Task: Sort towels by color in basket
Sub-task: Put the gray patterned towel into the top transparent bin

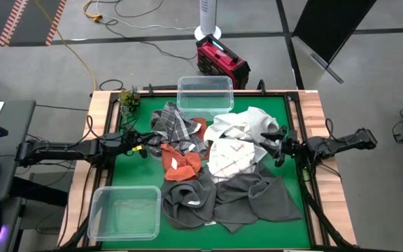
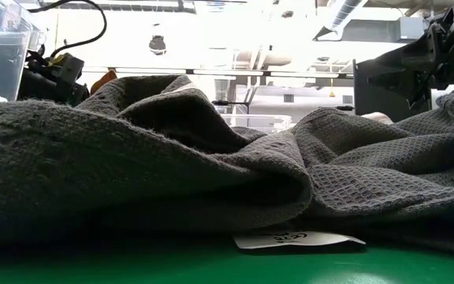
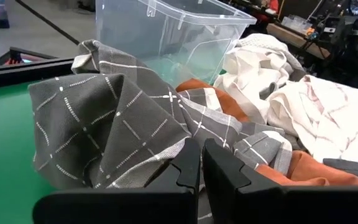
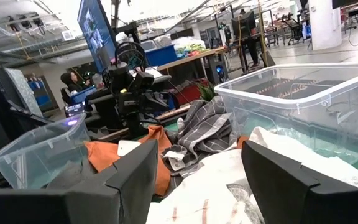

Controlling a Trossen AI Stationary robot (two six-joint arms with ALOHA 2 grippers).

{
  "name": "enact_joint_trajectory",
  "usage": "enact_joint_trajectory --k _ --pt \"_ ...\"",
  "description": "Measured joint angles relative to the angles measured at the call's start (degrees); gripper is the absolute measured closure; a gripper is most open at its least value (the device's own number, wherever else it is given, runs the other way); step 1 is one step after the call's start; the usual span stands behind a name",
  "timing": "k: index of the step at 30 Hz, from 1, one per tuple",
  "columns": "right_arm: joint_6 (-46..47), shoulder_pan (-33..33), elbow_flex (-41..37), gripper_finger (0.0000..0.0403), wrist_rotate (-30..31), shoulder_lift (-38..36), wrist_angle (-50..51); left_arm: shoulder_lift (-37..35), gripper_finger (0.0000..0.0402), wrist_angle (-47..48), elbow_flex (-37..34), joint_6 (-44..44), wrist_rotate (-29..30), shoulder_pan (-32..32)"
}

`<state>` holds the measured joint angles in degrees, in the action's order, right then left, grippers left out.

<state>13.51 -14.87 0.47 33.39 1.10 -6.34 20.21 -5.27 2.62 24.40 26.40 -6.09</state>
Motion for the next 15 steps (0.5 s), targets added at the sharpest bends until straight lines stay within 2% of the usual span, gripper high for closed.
enact_joint_trajectory --k 3,7,12,15 --pt "0.01 0.00 0.00 0.0143 0.00 0.02 -0.01 0.00 0.0390 -0.02 0.00 1.97 -0.92 0.00" --pt "0.50 0.00 0.00 0.0143 0.00 0.02 0.12 0.00 0.0390 -1.72 0.00 4.01 -6.84 0.02" --pt "5.99 0.00 0.00 0.0143 -0.11 0.00 0.06 0.00 0.0390 -5.60 0.01 2.34 -13.54 0.00" --pt "7.31 -0.02 0.00 0.0143 -0.86 0.01 -0.54 -0.03 0.0390 -9.07 0.84 -2.13 -17.73 0.00"
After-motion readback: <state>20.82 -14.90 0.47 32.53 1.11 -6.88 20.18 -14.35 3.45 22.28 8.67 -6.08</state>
